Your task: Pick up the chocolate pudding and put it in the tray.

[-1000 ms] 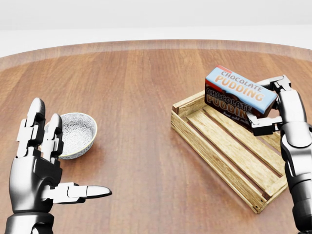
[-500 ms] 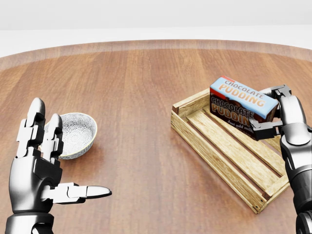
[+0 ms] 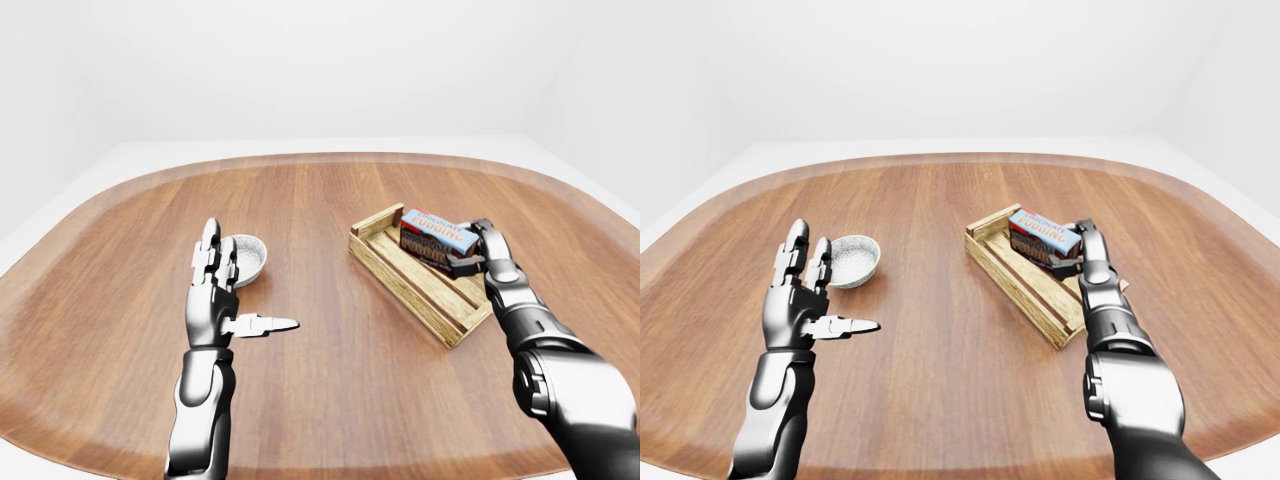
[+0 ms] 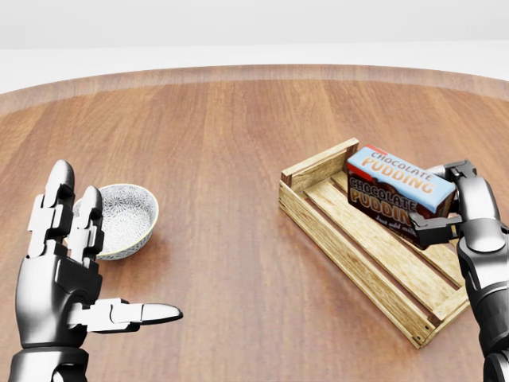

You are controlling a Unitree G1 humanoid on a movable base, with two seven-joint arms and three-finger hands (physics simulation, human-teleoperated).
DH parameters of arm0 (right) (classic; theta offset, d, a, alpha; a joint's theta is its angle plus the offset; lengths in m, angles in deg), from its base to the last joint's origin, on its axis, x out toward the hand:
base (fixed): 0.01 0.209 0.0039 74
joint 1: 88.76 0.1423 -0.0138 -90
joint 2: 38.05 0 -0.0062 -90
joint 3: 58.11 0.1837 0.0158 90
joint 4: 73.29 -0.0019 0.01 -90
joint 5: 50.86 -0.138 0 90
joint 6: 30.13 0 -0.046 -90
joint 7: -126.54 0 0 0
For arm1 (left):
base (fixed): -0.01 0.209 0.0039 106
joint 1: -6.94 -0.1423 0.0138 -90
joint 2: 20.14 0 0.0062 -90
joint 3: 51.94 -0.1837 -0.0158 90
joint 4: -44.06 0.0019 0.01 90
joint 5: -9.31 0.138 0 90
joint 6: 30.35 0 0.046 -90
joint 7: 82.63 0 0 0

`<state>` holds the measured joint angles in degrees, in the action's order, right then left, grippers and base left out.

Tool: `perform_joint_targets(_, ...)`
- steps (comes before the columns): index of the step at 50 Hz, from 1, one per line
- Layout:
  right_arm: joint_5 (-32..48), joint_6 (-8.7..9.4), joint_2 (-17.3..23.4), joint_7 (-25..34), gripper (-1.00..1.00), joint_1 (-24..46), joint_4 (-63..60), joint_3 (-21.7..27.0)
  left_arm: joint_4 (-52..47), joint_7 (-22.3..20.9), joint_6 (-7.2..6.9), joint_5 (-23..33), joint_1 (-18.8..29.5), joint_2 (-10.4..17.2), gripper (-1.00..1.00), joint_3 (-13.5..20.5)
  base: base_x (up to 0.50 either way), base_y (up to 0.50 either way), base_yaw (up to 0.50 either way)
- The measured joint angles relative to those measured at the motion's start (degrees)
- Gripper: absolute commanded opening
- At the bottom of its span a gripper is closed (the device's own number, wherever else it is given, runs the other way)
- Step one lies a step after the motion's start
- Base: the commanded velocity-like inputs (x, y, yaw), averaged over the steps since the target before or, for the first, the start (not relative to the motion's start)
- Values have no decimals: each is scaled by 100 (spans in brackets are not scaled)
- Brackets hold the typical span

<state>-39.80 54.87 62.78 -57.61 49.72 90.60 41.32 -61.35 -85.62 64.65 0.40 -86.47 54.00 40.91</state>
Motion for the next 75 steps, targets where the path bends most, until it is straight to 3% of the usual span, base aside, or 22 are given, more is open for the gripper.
perform_joint_targets(41, 33, 0, -156, -219, -100, -584, 256, 100, 41, 0, 0, 5, -1, -1, 100, -9, 0, 0, 0)
perform_joint_targets(75, 97, 0, -156, -242, -100, -591, 262, 98, 0, 5, 0, 2, -1, -1, 100, -8, 0, 0, 0)
